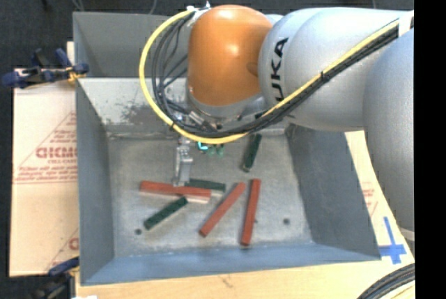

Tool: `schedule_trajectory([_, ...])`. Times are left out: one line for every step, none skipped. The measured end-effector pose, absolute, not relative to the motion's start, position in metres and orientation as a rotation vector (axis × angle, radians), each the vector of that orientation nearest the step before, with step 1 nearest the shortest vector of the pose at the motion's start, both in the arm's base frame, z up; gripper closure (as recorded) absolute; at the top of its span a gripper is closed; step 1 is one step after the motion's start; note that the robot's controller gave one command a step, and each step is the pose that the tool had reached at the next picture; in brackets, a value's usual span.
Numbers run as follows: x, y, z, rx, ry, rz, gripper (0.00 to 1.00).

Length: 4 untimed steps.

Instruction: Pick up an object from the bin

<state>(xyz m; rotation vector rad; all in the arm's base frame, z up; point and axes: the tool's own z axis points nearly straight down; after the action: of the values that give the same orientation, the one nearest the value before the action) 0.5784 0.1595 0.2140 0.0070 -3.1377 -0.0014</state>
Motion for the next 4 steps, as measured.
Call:
schedule_trajectory([0.58, 0.159, 0.219, 0.001, -3.145, -0.004, 0.0])
schedule_trajectory([0.571, 0.147, 0.143, -0.007, -3.148, -0.005, 0.0])
schedule_trajectory([0.568, 0.141, 0.108, -0.006, -3.139, -0.002, 0.0])
schedule_trajectory([0.56, 0.126, 0.127, -0.047, -3.143, -0.002, 0.0])
